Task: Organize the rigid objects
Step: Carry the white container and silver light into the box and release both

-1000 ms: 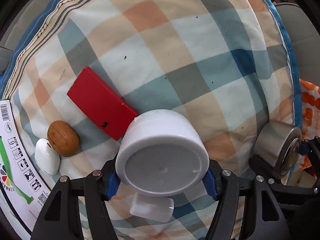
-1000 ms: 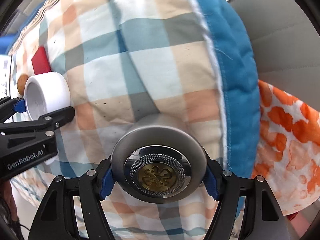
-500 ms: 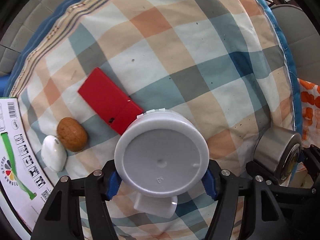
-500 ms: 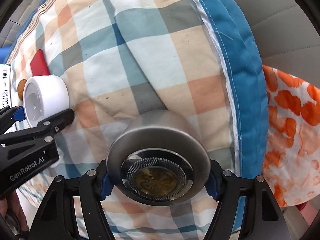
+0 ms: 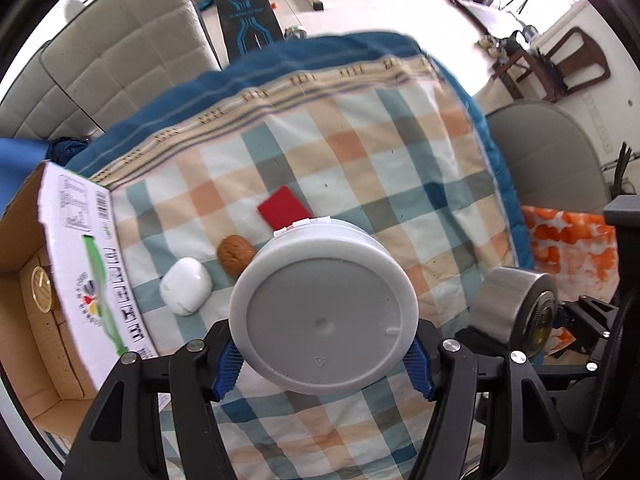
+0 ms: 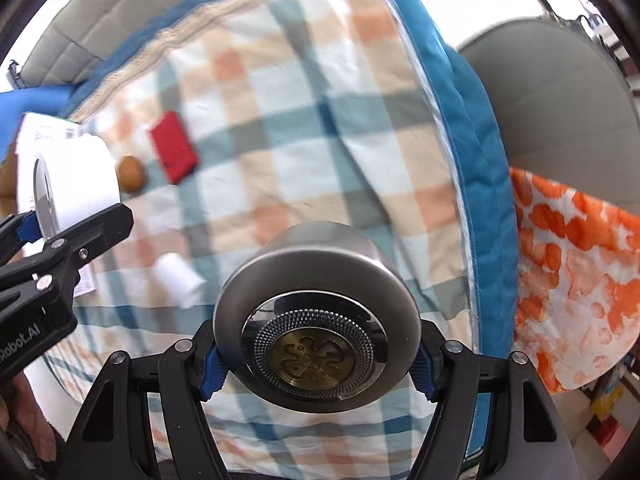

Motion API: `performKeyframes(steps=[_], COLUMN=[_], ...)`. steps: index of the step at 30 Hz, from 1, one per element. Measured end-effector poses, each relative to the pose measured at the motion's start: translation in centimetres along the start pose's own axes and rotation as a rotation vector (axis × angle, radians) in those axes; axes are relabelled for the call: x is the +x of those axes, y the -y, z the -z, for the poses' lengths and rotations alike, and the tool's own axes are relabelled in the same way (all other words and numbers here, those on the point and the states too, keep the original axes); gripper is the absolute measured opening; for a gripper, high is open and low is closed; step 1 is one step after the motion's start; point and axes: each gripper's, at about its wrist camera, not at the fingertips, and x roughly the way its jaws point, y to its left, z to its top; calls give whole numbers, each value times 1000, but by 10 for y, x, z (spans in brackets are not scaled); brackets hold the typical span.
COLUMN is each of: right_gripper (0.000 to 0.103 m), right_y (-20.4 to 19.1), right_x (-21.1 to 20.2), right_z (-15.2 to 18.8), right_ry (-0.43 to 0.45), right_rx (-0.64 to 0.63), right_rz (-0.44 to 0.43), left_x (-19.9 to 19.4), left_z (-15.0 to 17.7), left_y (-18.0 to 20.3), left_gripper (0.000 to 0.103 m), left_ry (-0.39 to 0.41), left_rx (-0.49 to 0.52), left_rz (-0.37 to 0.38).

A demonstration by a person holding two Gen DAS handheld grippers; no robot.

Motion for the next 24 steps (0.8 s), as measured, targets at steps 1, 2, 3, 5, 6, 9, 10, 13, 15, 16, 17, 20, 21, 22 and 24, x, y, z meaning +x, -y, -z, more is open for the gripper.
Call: performKeyframes(steps=[1,2,3,5,6,9,10,13,15,16,17,20,21,22,24], right_gripper=[74,74,74,74,74,74,73,73,74,73,74,74,74,74,74], right_y=[-10,-18,-29,-52,-64,-91,-107,-157,-189,-209,-221,-274,-292,-307,-335], right_x=[-10,-15,-24,-40,-47,-53,-57,-61,-57,-57,-52,-41,-36,-30,-17], right_z=[1,-6,-4,-2,-15,-14,-12,-8,-8,-8,-8,-9,-9,-10,-11], right_ry=[12,18,31,59,68,92,98,118,118,118,119,105,99,93,79], right_rx=[-10,-24,-37,-73,-89,-135,-156,-213,-246,-265,-282,-328,-346,-355,-374], right_rz=[-8,-13,-16,-16,-22,-42,-49,-74,-96,-102,-108,-126,-130,-132,-130], left_x=[-9,-21,-31,-50,-55,-83,-89,-107,-118,-122,-125,-128,-128,-126,-120], left_z=[2,0,5,10,9,22,25,38,50,55,61,75,80,84,92], left_y=[-4,0,-6,-25,-33,-68,-78,-119,-148,-162,-179,-221,-236,-250,-276], left_gripper=[64,64,64,64,64,64,64,64,64,64,64,64,64,64,64], left_ry=[17,33,51,90,107,154,167,203,222,228,235,241,239,236,228], left_rx=[-12,-23,-36,-62,-73,-112,-125,-169,-200,-215,-235,-285,-304,-322,-348], left_rz=[6,11,18,28,29,35,34,24,8,-1,-11,-42,-52,-62,-78])
